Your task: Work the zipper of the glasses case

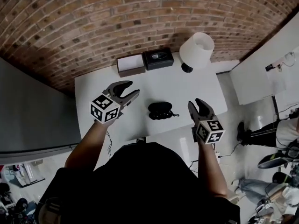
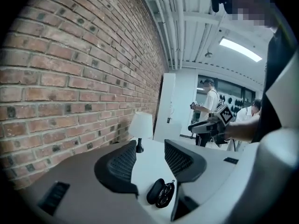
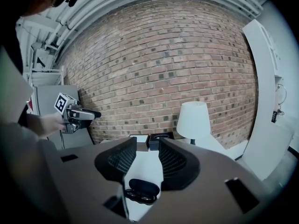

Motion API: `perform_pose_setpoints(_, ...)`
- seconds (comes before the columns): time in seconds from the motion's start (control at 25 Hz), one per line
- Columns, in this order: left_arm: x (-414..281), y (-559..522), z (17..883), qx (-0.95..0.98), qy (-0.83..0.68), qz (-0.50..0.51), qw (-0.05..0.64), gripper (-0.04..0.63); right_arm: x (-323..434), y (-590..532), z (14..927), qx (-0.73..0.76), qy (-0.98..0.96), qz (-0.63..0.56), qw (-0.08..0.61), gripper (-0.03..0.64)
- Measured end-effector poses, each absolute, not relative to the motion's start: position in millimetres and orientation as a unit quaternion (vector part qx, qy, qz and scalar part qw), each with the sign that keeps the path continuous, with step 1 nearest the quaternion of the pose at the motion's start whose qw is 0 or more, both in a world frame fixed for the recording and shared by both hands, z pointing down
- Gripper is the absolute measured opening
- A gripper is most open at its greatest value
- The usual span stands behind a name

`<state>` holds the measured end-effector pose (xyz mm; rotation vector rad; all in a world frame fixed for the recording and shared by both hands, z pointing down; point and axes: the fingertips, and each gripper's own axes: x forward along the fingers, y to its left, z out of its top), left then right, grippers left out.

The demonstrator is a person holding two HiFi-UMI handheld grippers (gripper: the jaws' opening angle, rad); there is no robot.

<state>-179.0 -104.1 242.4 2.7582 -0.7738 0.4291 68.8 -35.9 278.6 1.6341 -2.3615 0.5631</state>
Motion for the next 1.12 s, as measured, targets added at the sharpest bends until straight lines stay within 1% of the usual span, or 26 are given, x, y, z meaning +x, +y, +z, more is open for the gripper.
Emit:
perform_pose_setpoints(0.56,-181.3,-149.4,271.3,0.961,-0.187,0.153,0.136,0.207,43.4,-46.7,299.0,0.598,-0.763,0.204,0.136,0.156)
perform_pose_setpoints(0.92,-182.1,-153.2,293.0,0.961,-0.173,0.162,0.143,0.207,43.5,-44.0,343.3,0.600,-0.752,0.224,0.157,0.156)
perform_pose_setpoints(1.12,-176.3,-160.5,307.7,0.957,-0.179,0.174,0.144,0.206,54.2,-42.8,380.6,0.589,-0.750,0.234,0.187,0.160)
